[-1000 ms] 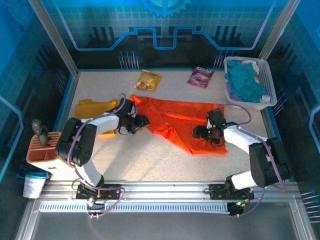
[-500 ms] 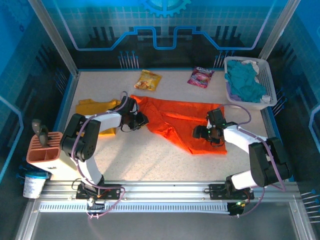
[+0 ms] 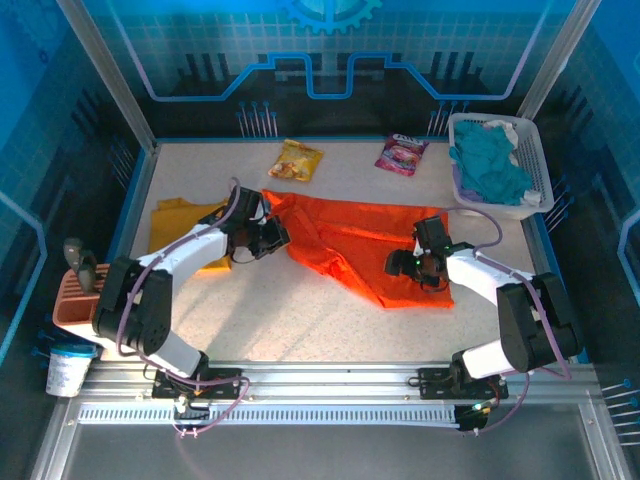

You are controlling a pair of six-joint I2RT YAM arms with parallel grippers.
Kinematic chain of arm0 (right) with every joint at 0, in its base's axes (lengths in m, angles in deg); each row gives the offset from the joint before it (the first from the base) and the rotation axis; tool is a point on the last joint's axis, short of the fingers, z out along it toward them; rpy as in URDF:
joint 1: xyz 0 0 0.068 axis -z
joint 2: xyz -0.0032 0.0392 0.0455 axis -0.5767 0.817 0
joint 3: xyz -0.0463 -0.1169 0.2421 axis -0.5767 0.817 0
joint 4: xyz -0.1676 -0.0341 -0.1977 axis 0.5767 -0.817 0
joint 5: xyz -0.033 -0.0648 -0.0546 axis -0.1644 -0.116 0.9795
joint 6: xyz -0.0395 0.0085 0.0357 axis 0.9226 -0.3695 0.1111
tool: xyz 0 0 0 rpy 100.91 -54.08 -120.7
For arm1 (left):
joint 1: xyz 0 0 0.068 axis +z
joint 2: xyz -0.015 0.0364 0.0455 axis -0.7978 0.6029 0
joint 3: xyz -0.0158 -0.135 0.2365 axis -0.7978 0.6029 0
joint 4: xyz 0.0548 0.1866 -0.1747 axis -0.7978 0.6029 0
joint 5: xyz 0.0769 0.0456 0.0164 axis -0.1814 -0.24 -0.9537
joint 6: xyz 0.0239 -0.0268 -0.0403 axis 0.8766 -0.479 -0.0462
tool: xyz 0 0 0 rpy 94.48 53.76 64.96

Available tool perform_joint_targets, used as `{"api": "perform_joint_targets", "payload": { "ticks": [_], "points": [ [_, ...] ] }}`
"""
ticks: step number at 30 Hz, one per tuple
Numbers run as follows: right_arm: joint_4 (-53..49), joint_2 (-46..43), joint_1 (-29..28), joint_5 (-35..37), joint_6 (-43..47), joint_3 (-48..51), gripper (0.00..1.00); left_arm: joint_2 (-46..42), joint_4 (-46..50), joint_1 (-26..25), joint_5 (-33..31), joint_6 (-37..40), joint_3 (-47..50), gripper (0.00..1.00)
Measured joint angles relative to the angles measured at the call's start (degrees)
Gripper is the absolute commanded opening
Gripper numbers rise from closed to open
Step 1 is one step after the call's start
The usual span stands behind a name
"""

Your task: Fold and stack the t-shirts

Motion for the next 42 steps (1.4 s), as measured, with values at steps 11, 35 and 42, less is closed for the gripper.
{"api": "perform_joint_targets", "payload": {
  "ticks": [11,35,42],
  "points": [
    [-4.61,-6.67,0.07,0.9,-0.66,-0.02,0.84,-21.03,12.15,-0.74,-1.79,-0.04,9.09,0.04],
    [-21.51,-27.71,12.09,2.93,-5.16,5.25,0.82,-48.74,27.8,-7.72,-7.5,-18.25,33.62,0.44],
    [-27.52,-31.34,15.76,0.94,-7.98,7.96,0.72,-45.64,23.37,-7.72,-7.3,-18.78,34.67,0.42]
  ]
}}
